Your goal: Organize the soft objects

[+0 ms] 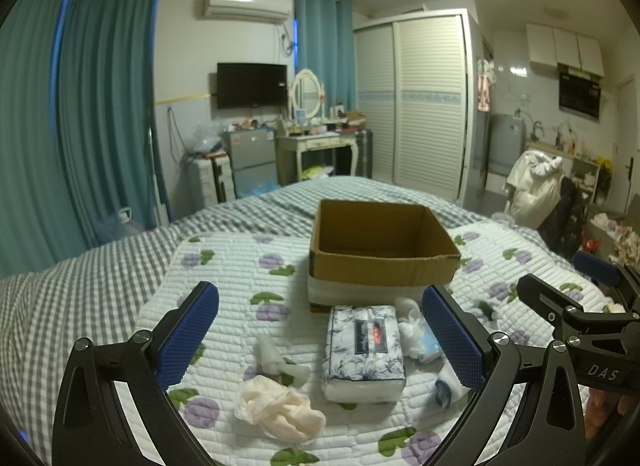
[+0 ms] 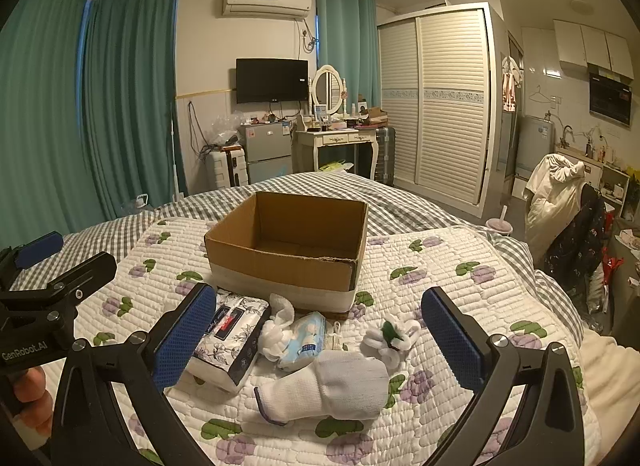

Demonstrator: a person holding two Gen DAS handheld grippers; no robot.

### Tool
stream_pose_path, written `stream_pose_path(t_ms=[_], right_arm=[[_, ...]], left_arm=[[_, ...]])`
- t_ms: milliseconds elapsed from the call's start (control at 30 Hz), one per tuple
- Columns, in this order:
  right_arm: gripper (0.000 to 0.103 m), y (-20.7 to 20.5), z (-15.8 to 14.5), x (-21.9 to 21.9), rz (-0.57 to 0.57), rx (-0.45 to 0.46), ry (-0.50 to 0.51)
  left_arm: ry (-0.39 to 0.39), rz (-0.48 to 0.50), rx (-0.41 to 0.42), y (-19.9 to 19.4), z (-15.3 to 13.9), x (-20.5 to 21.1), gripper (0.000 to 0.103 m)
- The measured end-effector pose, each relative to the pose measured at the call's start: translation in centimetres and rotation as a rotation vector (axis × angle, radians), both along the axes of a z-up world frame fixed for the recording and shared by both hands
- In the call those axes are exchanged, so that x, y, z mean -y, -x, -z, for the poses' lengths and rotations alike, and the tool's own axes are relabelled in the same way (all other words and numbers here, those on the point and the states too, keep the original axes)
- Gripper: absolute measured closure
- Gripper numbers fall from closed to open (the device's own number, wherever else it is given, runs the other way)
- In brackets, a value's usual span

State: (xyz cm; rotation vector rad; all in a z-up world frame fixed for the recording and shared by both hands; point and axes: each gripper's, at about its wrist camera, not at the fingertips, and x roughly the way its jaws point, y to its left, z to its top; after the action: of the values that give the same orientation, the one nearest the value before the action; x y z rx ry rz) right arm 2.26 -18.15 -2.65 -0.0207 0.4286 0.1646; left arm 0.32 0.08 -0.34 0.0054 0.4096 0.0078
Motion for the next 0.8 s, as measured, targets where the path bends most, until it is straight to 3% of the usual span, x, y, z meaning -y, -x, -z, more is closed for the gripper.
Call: stream_pose_path(t_ms=[800], right_arm=[[0.000, 0.07, 0.36, 0.08, -0.001, -0.004, 0.005]], left_arm=[[-0.002, 0.004, 0.001, 0.14, 0.17, 0.40, 0.000]])
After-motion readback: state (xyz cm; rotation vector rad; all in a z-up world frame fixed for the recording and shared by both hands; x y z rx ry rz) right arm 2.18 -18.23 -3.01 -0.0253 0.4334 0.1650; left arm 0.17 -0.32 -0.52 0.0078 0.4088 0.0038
